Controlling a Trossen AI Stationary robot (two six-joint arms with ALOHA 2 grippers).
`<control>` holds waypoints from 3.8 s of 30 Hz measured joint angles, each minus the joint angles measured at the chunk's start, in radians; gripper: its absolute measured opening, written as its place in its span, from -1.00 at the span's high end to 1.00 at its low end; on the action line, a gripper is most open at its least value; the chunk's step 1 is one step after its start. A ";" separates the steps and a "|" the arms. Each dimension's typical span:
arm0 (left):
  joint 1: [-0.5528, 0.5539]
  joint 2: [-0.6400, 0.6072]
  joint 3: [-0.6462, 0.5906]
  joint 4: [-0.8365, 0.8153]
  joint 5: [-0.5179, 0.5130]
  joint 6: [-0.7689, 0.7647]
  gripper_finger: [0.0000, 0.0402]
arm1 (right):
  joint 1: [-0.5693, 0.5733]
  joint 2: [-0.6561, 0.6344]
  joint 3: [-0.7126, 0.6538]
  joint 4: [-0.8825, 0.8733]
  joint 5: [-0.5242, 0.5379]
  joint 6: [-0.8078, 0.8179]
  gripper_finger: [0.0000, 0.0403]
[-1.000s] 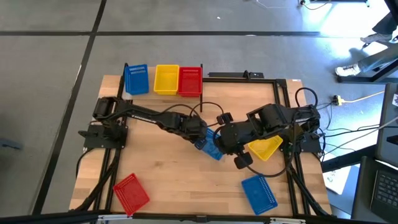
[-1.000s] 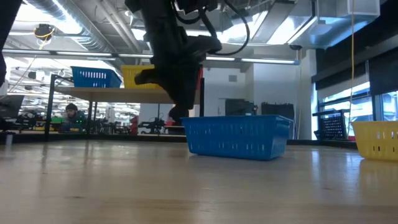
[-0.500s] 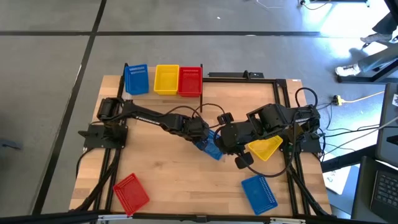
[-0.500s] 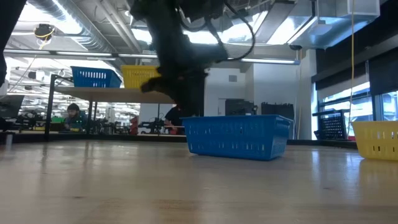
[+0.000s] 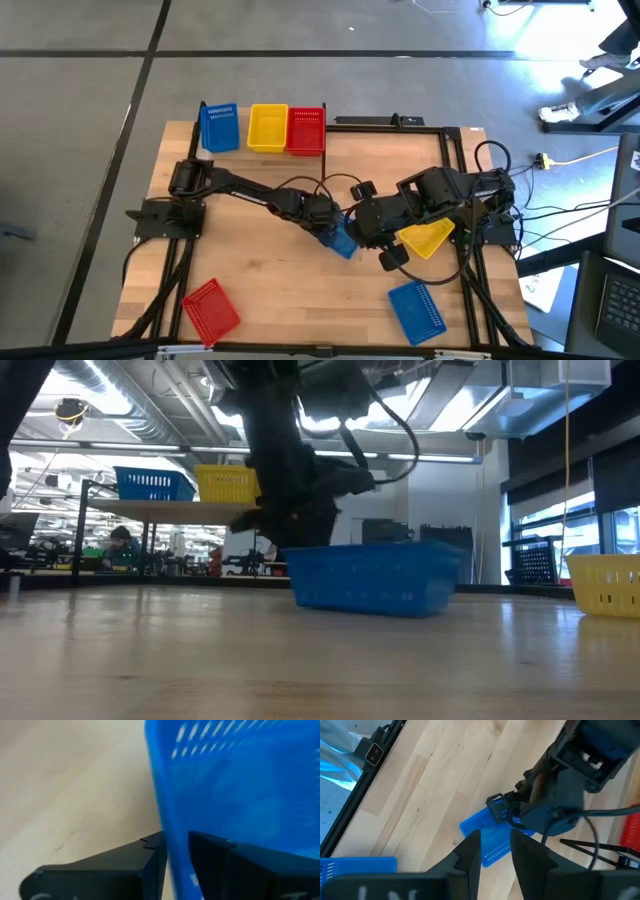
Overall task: Stack baskets on shelf by color
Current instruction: Stack the top blue bin on top of the blue bin on the shelf
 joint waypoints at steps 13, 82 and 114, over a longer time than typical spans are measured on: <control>0.011 -0.011 0.001 -0.015 0.133 0.173 0.99 | 0.000 0.000 0.000 -0.005 0.000 0.000 0.50; -0.151 -0.875 0.000 -0.482 -1.054 0.686 1.00 | -0.192 0.156 -0.018 0.752 0.659 0.004 0.50; 0.176 -0.911 0.410 -0.909 -0.880 1.255 1.00 | -0.208 0.165 -0.018 0.757 0.655 -0.019 0.50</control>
